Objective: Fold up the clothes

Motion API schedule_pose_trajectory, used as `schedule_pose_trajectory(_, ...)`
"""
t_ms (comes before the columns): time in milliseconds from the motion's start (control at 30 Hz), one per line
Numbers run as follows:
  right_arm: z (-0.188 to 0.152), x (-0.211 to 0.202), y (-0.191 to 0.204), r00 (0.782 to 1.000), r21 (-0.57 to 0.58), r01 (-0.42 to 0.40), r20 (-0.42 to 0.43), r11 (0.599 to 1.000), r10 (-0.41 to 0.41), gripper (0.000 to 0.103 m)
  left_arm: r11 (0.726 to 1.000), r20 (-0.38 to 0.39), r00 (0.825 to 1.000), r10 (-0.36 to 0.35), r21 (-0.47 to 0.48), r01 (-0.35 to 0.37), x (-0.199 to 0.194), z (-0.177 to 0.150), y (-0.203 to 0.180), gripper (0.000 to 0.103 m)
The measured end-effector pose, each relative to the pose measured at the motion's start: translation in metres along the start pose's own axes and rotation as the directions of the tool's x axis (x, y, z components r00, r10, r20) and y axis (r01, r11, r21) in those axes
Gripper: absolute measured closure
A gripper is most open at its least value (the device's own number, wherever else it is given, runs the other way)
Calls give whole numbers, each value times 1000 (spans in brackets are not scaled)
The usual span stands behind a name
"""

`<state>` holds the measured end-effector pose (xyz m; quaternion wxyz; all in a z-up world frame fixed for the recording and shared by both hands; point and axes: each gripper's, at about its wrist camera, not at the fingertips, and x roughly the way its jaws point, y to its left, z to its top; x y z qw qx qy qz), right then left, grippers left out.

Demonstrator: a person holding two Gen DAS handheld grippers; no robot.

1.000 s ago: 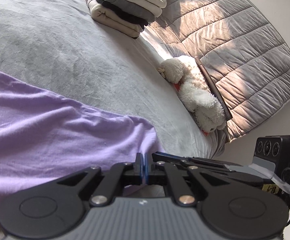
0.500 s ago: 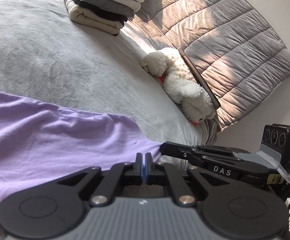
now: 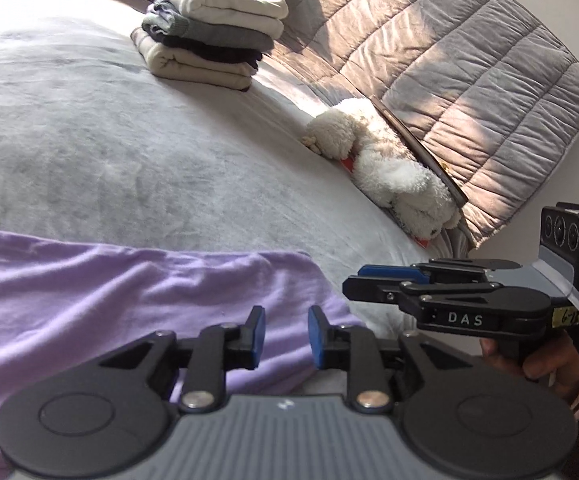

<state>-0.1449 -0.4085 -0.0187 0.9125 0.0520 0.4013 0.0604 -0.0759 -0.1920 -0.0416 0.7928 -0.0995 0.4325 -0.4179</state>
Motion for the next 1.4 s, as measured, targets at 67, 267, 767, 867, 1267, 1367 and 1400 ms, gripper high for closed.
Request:
schedule_pose_trajectory(67, 6, 8, 0, 1000, -5, -16, 20, 1000, 16, 68, 999, 27, 999, 32, -10, -31, -6, 6, 8, 79)
schedule_pose_trajectory(267, 15, 35, 2, 997, -44, -54, 58, 998, 57, 68, 997, 49, 996, 75, -12, -75, -2, 9, 23, 79)
schedule_pose_trajectory(767, -1, 37, 1, 996, -73, 3, 93, 997, 4, 102, 998, 78, 996, 48, 31, -50, 19, 5, 22, 78)
schedule_pose_trajectory(867, 1, 41, 2, 996, -75, 14, 86, 997, -7, 100, 998, 79, 995, 53, 30, -55, 15, 4, 20, 76)
schedule_pose_trajectory(1267, 10, 24, 38, 991, -106, -84, 93, 991, 94, 71, 963, 117, 959, 260, 39, -266, -58, -18, 35, 46)
schedule_pose_trajectory(1367, 8, 25, 64, 987, -156, -137, 56, 978, 148, 69, 940, 145, 930, 338, -1, -341, -82, -28, 48, 46)
schedule_pose_trajectory(1400, 6, 26, 73, 986, -175, -152, 39, 973, 161, 69, 933, 153, 920, 360, -31, -359, -92, -33, 55, 46)
